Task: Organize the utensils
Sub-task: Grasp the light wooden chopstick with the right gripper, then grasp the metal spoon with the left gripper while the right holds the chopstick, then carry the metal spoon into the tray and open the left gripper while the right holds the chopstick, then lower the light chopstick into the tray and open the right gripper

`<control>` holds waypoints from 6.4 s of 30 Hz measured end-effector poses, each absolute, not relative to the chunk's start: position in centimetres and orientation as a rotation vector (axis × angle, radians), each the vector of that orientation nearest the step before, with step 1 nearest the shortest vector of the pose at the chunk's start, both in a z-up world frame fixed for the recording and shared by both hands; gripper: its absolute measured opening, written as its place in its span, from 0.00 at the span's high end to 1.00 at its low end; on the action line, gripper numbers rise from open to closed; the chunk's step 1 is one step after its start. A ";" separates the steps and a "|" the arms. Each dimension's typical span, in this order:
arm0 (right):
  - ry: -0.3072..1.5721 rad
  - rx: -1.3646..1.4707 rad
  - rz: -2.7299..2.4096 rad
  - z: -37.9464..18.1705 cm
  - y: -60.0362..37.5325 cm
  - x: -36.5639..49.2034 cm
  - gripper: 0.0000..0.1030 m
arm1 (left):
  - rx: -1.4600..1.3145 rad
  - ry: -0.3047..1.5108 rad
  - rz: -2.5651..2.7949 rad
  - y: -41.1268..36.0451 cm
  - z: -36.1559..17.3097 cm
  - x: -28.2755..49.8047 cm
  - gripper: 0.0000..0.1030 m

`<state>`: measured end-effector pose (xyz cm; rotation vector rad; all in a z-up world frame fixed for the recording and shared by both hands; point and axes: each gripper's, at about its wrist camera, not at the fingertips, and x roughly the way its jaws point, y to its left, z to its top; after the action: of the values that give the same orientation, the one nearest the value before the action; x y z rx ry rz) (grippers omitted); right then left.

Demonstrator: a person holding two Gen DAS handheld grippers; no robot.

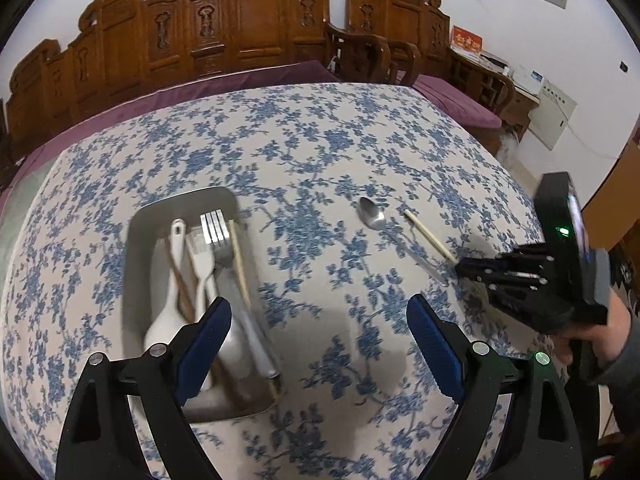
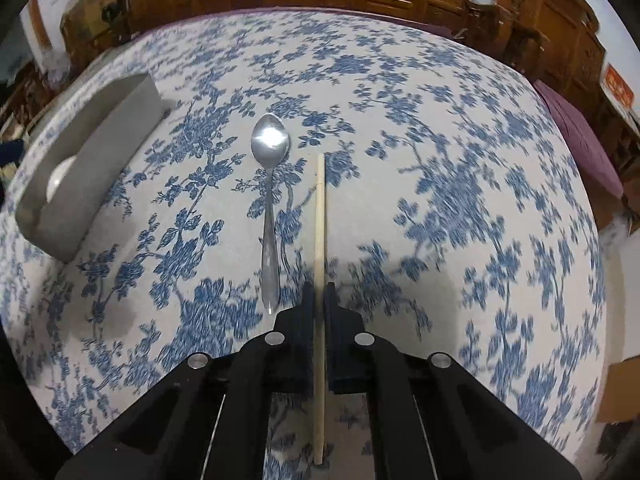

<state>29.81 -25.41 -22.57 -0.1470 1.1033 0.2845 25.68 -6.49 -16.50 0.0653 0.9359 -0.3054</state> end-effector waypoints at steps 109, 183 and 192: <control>0.941 -0.104 0.487 -14.6 -12.4 28.1 0.94 | 0.119 0.904 -0.133 3.9 -15.6 33.2 0.99; 1.092 0.028 0.558 -20.9 2.0 33.9 0.93 | -0.024 0.872 -0.079 14.6 -15.2 26.7 0.22; 1.049 -0.007 0.593 -20.0 1.8 32.8 0.91 | -0.027 0.874 -0.078 14.5 -15.2 26.6 0.21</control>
<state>32.79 1.78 -19.98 -0.0068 1.0488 0.5925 26.62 14.50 -15.18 -0.0269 0.8742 -0.0781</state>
